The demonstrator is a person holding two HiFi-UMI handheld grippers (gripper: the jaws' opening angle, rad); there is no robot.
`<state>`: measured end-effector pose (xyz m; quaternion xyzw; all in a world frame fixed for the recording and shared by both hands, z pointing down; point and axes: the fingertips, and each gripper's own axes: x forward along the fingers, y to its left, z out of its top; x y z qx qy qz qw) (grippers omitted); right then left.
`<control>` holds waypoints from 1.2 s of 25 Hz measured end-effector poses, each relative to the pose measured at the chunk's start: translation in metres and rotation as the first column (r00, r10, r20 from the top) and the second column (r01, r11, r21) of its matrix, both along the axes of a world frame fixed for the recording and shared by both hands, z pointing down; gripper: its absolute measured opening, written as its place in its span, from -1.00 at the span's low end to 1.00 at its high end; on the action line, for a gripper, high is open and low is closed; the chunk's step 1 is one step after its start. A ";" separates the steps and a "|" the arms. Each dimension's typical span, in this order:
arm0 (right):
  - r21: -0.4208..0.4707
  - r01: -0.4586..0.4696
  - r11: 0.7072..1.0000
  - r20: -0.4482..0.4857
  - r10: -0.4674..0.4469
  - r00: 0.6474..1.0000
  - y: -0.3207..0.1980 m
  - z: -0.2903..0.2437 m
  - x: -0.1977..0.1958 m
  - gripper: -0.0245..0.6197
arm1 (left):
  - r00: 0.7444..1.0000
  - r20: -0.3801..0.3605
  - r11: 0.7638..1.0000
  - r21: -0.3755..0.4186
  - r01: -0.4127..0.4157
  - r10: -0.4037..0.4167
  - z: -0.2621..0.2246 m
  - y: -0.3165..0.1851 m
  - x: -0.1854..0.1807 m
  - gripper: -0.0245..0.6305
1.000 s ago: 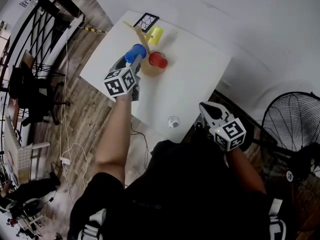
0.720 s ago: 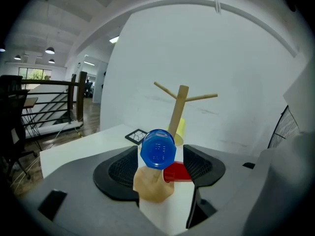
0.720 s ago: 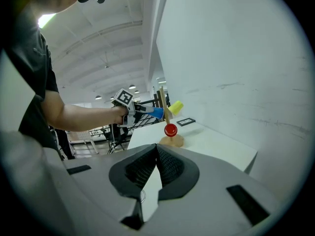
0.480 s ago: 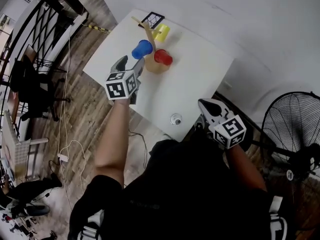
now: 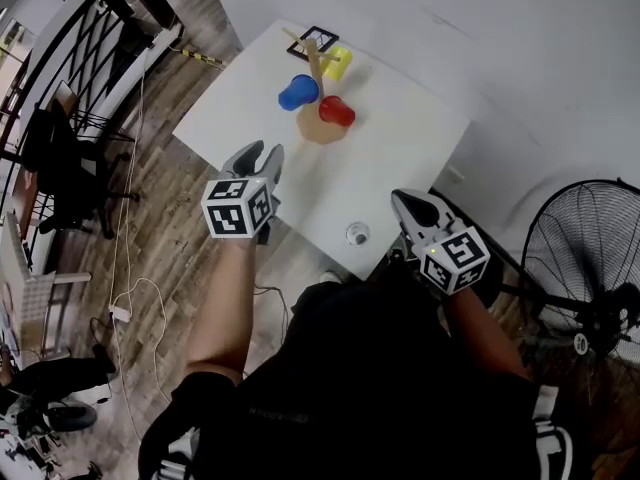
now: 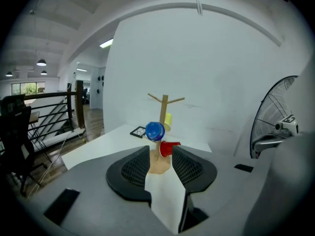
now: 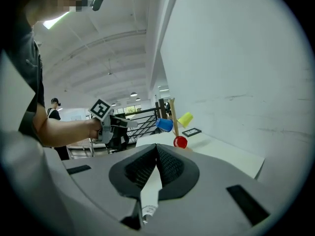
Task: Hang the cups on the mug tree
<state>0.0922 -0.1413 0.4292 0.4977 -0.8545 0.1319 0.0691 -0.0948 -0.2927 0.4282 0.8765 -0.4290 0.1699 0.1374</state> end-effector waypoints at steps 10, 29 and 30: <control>-0.003 -0.038 0.999 0.085 0.038 0.996 0.005 -0.011 -0.007 -0.90 | 0.993 0.003 0.993 0.004 -0.117 0.117 0.004 0.071 0.001 -0.87; -0.044 -0.021 0.999 0.008 0.021 1.000 0.023 0.014 -0.026 -0.90 | 0.968 0.018 0.968 -0.014 -0.251 0.251 0.025 0.123 0.010 -0.88; -0.044 -0.016 0.999 0.001 0.016 1.000 0.024 0.014 -0.027 -0.90 | 0.968 0.016 0.968 -0.017 -0.250 0.250 0.025 0.125 0.010 -0.88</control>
